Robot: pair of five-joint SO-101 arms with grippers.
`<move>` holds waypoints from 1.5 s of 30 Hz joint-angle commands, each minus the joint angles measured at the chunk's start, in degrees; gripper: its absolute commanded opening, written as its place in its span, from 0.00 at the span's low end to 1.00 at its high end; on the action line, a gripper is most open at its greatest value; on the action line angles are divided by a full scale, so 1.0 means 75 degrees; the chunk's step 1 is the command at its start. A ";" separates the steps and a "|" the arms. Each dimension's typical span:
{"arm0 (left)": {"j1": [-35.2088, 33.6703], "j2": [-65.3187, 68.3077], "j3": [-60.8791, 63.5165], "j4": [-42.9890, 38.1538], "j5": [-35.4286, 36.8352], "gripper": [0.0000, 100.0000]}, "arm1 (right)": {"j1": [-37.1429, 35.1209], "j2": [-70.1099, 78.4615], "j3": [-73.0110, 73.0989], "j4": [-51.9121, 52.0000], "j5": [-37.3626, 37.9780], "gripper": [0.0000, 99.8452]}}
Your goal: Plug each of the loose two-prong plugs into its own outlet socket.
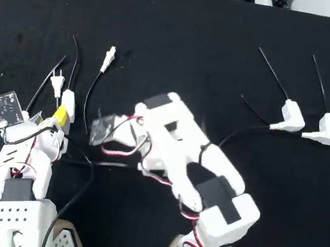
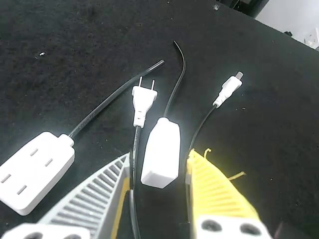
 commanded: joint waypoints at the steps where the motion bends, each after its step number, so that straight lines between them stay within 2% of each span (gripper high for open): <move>1: 0.0006 -0.0105 -0.0346 -0.0129 0.0082 0.19 | 0.0949 -0.0158 -0.1026 0.0199 -0.1313 0.01; 4: 0.0006 -0.0105 -0.0334 -0.0129 0.0082 0.19 | 0.1700 -0.0744 -0.1401 0.0328 -0.2110 0.01; 10: 0.0006 -0.0105 -0.0334 -0.0129 0.0082 0.19 | 0.3399 -0.1764 -0.2233 0.1125 -0.4993 0.01; 17: 0.0018 -0.0105 -0.0311 -0.0129 0.0082 0.19 | 0.5228 -0.1108 -0.4038 0.1289 -0.6025 0.01; 23: 0.0018 -0.0105 -0.0299 -0.0129 0.0082 0.19 | 0.5896 0.1225 -0.6265 0.1289 -0.6142 0.01; 33: 0.0018 -0.0105 -0.0217 -0.0129 0.0035 0.19 | 0.6212 0.5574 -1.1845 0.2215 -0.6201 0.01; 35: 0.0053 -0.0105 -0.0217 -0.0129 0.0035 0.19 | 0.6306 0.6253 -1.2947 0.2661 -0.6201 0.05; 40: 0.0381 -0.0105 -0.0193 -0.0129 0.0012 0.19 | 0.6517 0.7461 -1.4799 0.3235 -0.6142 0.22; 45: 0.0381 -0.0105 -0.0182 -0.0129 0.0012 0.19 | 0.6564 0.7719 -1.5209 0.3235 -0.6166 0.24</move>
